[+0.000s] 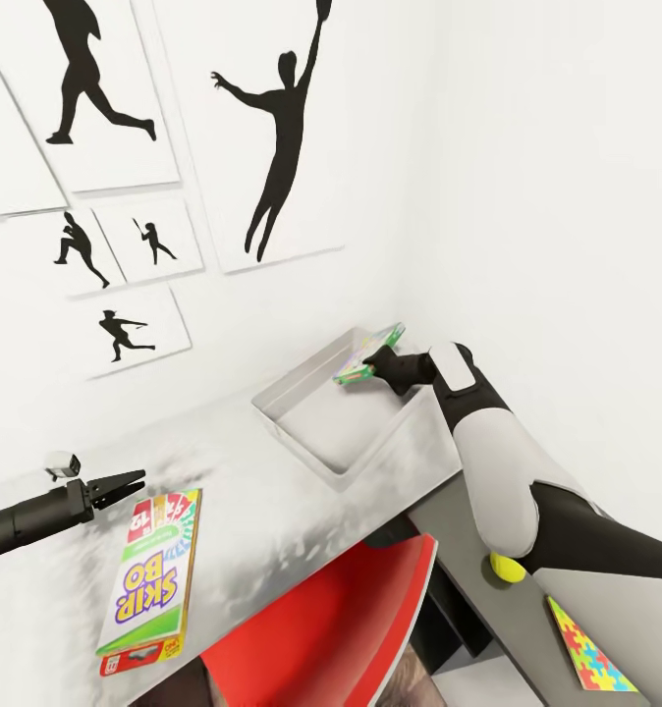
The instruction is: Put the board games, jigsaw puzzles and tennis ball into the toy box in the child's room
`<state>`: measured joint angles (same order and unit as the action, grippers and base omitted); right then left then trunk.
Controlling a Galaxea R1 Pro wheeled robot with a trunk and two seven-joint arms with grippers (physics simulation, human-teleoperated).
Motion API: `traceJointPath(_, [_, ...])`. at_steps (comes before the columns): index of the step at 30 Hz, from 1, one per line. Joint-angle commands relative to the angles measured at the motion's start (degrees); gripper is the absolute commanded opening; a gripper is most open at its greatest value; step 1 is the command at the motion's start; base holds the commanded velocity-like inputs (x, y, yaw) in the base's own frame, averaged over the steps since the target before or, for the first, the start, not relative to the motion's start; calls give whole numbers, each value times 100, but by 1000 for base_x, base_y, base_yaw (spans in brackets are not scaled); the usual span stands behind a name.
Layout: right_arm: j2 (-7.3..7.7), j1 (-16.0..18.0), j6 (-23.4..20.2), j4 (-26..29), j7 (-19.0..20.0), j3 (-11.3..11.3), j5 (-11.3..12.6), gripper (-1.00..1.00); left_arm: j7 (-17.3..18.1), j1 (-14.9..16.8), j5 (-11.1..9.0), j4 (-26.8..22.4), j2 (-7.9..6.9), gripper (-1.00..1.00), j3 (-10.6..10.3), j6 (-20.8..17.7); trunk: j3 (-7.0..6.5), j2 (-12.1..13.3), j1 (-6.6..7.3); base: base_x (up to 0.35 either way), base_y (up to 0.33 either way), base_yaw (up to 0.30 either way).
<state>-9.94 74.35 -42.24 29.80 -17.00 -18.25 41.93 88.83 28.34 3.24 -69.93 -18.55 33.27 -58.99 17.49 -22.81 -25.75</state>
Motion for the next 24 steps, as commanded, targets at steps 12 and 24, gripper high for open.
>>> traceJointPath(12, [-6, 25, -72, 0, -58, -29, 61, 100, 38, 5, 41, -4, 0, 100, 4, -67, 11, -11, -3, 0, 0, 0])
traceJointPath(24, [-6, 27, -112, 1, -47, -29, 61, 100, 38, 5, 42, -4, 0, 100, 4, -69, 11, -11, -3, 0, 0, 0])
